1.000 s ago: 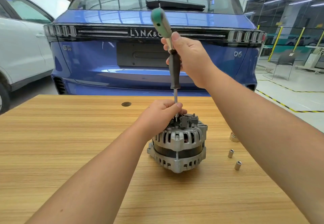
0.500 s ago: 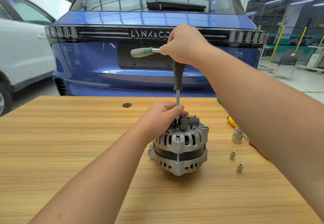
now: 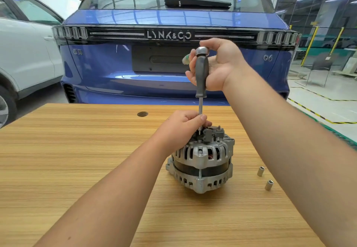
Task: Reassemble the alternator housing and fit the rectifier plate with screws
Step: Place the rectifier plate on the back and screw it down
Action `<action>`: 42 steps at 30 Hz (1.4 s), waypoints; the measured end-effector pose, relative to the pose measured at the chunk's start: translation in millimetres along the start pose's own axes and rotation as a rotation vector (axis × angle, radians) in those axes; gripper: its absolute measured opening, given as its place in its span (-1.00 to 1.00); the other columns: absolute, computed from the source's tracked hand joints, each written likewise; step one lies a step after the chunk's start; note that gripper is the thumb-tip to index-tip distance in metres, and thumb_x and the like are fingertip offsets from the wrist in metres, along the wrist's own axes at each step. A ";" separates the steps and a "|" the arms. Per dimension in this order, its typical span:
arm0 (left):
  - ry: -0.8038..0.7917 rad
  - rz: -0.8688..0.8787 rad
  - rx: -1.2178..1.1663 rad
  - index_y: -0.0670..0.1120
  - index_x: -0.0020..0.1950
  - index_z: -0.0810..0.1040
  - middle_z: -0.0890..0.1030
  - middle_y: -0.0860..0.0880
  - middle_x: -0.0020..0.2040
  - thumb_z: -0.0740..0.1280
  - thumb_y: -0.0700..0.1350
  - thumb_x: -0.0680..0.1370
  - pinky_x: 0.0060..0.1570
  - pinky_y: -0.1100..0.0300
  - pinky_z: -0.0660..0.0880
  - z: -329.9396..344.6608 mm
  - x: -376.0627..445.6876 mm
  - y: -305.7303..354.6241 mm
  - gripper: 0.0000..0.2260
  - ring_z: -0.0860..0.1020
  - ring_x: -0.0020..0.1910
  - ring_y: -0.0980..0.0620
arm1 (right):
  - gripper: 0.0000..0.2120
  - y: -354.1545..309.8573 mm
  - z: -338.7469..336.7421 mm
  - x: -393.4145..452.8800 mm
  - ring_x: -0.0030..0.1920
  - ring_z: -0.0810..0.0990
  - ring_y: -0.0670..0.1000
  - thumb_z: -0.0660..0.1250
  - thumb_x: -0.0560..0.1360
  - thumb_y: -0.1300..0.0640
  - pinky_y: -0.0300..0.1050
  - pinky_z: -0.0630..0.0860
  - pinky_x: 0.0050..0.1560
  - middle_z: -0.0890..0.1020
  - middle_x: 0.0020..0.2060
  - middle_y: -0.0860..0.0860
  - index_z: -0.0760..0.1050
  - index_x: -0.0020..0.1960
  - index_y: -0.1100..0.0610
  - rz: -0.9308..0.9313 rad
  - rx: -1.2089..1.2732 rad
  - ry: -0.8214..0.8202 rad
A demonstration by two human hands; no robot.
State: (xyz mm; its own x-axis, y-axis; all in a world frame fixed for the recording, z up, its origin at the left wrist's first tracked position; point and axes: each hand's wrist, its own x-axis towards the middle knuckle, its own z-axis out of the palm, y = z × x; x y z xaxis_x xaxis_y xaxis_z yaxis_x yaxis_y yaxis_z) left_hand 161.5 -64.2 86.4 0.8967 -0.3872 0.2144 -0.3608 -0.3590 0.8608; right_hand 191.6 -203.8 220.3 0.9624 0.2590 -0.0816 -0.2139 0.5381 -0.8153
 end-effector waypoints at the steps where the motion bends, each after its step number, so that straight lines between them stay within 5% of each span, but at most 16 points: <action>1: -0.001 0.007 0.000 0.15 -0.01 0.71 0.69 0.32 0.00 0.22 0.18 0.63 0.17 0.04 0.50 0.2 -0.1 -0.2 -0.72 0.59 -0.03 0.37 | -0.73 1.1 -4.6 -1.9 -0.33 0.54 -0.04 0.33 0.48 0.08 0.00 0.50 0.09 0.60 -0.22 -0.01 0.50 0.11 0.20 -0.013 0.044 -0.030; 6: -0.017 0.004 -0.017 0.11 0.01 0.70 0.70 0.30 0.01 0.24 0.14 0.67 0.15 0.03 0.51 0.1 -1.1 0.4 -0.74 0.60 -0.04 0.36 | -0.82 6.1 -8.0 -5.5 -0.27 0.55 -0.03 0.44 0.37 0.14 -0.05 0.53 -0.02 0.56 -0.26 0.00 0.49 -0.11 0.16 -0.096 0.114 -0.082; 10: 0.002 -0.016 0.006 0.11 0.00 0.71 0.70 0.30 0.01 0.23 0.14 0.66 0.23 -0.05 0.52 1.1 -0.9 2.4 -0.72 0.62 0.00 0.30 | -0.82 25.2 0.9 2.6 -0.27 0.54 0.01 0.42 0.55 0.28 -0.03 0.55 -0.10 0.55 -0.28 0.04 0.45 -0.15 0.12 -0.531 -0.013 0.129; 14: 0.013 -0.012 0.017 0.15 -0.01 0.71 0.69 0.33 -0.03 0.24 0.15 0.66 0.17 0.00 0.51 0.9 -1.5 2.8 -0.74 0.60 -0.04 0.35 | -0.88 34.0 -3.9 4.2 -0.19 0.56 0.15 0.36 0.51 0.38 0.06 0.52 -0.05 0.59 -0.23 0.18 0.50 -0.19 0.26 -1.276 -0.904 0.410; 16: 0.011 -0.019 0.017 0.14 0.01 0.72 0.68 0.35 -0.06 0.24 0.15 0.66 0.12 0.04 0.50 0.3 -1.8 2.8 -0.73 0.58 -0.07 0.38 | -0.92 32.0 0.3 3.8 -0.21 0.49 0.16 0.26 0.51 0.38 0.05 0.41 -0.15 0.54 -0.23 0.15 0.51 -0.14 0.30 -1.373 -1.267 0.399; 19: 0.025 -0.040 0.024 0.16 0.01 0.72 0.67 0.36 -0.07 0.23 0.15 0.66 0.11 0.06 0.49 0.1 -1.0 3.2 -0.73 0.60 -0.02 0.30 | -0.91 33.4 3.6 3.0 -0.19 0.40 0.04 0.23 0.54 0.31 -0.04 0.33 -0.15 0.47 -0.19 0.04 0.51 -0.06 0.23 -1.203 -1.426 0.275; 23: 0.023 -0.036 0.035 0.14 0.00 0.71 0.67 0.37 -0.06 0.23 0.14 0.67 0.09 0.07 0.49 -0.6 -0.1 3.4 -0.73 0.60 0.01 0.29 | -0.61 34.2 -2.0 -3.8 -0.13 0.48 -0.03 0.11 0.58 -0.04 -0.04 0.43 -0.06 0.55 -0.14 -0.10 0.57 0.07 0.22 -0.883 -1.022 0.095; 27: 0.014 -0.035 0.039 0.13 0.02 0.71 0.66 0.40 -0.07 0.22 0.15 0.67 0.01 0.11 0.46 -0.9 0.2 2.1 -0.72 0.57 -0.08 0.39 | -0.64 23.9 -5.2 -5.1 -0.22 0.56 -0.14 0.11 0.61 -0.15 -0.09 0.53 -0.12 0.64 -0.22 -0.34 0.60 0.08 0.02 -0.830 -0.996 0.046; 30: 0.016 -0.037 0.038 0.17 0.01 0.71 0.67 0.36 -0.05 0.23 0.17 0.66 0.05 0.09 0.48 -1.0 0.3 1.5 -0.73 0.59 -0.01 0.32 | -0.72 15.4 -4.6 -2.9 -0.25 0.56 -0.05 0.22 0.65 -0.12 0.02 0.59 -0.11 0.64 -0.16 -0.17 0.64 -0.02 -0.02 -0.789 -1.022 0.020; 32: 0.011 -0.034 0.031 0.16 0.02 0.71 0.67 0.38 -0.05 0.23 0.17 0.66 0.03 0.09 0.47 -1.1 -0.3 1.4 -0.73 0.58 -0.05 0.36 | -0.72 8.4 0.2 -3.6 -0.30 0.53 -0.06 0.29 0.63 -0.12 -0.10 0.54 -0.22 0.60 -0.19 -0.02 0.66 -0.09 0.01 -0.780 -1.108 0.047; 35: 0.006 -0.023 0.024 0.18 0.03 0.71 0.67 0.37 -0.04 0.24 0.18 0.65 0.04 0.08 0.48 -1.2 -0.9 0.6 -0.74 0.57 -0.07 0.40 | -0.64 -0.4 13.6 0.1 -0.36 0.49 -0.06 0.37 0.56 -0.15 -0.15 0.44 -0.28 0.59 -0.30 0.06 0.67 -0.13 0.14 -0.754 -1.405 0.182; 37: 0.001 -0.023 0.028 0.19 0.02 0.71 0.67 0.35 -0.03 0.24 0.18 0.65 0.09 0.05 0.51 -1.5 -1.1 0.2 -0.75 0.58 -0.06 0.38 | -0.68 -6.7 24.1 3.3 -0.36 0.54 -0.03 0.39 0.52 -0.08 -0.12 0.55 -0.22 0.63 -0.33 0.05 0.66 -0.09 0.20 -0.635 -1.561 0.299; 39: -0.005 -0.022 0.024 0.17 0.03 0.71 0.67 0.36 -0.04 0.24 0.18 0.65 0.13 0.03 0.52 -1.8 -0.6 0.2 -0.74 0.58 -0.06 0.38 | -0.76 -10.9 30.5 4.2 -0.37 0.63 0.03 0.38 0.52 0.09 -0.04 0.68 -0.16 0.62 -0.37 0.05 0.62 0.04 0.26 -0.430 -1.426 0.331; 42: -0.010 -0.014 0.016 0.13 0.03 0.72 0.67 0.38 -0.04 0.24 0.15 0.65 0.09 0.05 0.51 -1.7 -0.5 1.1 -0.74 0.57 -0.06 0.40 | -0.85 -12.6 28.0 -1.0 -0.38 0.65 0.01 0.32 0.55 0.17 -0.04 0.63 -0.16 0.57 -0.43 -0.04 0.55 0.08 0.21 -0.137 -0.899 0.178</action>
State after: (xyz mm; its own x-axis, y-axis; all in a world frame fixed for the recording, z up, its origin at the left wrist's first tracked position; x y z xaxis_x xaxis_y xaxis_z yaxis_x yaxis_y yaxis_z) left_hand 161.1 -62.9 88.0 0.8993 -0.3902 0.1974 -0.3521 -0.3784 0.8560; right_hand 188.7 -188.4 246.7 0.9971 0.0724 0.0218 0.0419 -0.2893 -0.9563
